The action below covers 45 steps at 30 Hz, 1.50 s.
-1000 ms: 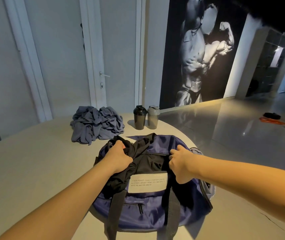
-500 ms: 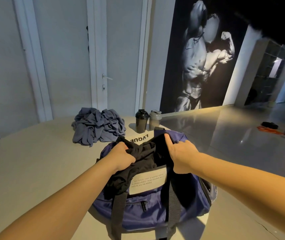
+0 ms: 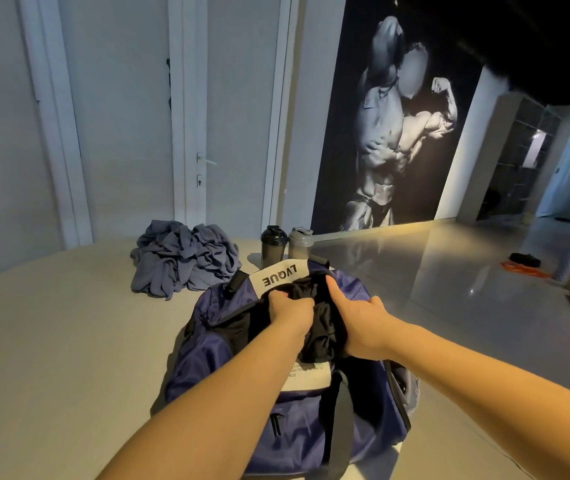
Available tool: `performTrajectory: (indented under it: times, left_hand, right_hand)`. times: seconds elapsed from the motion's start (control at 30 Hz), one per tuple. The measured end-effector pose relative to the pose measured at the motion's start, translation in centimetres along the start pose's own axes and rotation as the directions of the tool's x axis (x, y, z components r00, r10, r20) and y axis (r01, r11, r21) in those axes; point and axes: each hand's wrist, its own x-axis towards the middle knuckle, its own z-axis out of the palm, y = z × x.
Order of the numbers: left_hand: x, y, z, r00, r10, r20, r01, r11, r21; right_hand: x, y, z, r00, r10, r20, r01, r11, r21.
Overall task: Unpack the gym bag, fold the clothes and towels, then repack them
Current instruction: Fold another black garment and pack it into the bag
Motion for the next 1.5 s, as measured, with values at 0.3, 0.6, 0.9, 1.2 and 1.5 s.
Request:
performTrajectory:
  times: [0.3,0.6,0.9,1.2,1.5]
  left_hand:
    - [0.8,-1.0,0.7,0.991,-0.013,-0.135,0.023,0.997,0.073]
    - [-0.8,-3.2,2.4,1.000,-0.014,-0.006,0.015,0.942,0.335]
    - [-2.1,-3.5,1.9,0.999,-0.033,-0.008,0.034,0.979,0.201]
    - [-1.9,-1.2,-1.8,0.962,0.066,0.266,-0.238,0.682,0.691]
    - [-4.0,-0.4,-4.9,0.685,0.410,0.602,-0.592,-0.169,0.788]
  right_hand:
    - [-2.8,0.3,-2.2,0.994,-0.096,0.051,0.093,0.994,0.056]
    - [-4.0,0.6,-2.1,0.990,-0.124,0.069,0.122,0.992,0.033]
    - [-6.0,2.2,0.3,0.961,-0.276,-0.003,0.275,0.958,-0.080]
    - [-7.2,2.4,0.1,0.902,-0.427,0.065,0.431,0.900,-0.064]
    - [-6.7,3.1,1.3,0.940,-0.261,0.219,0.314,0.912,-0.262]
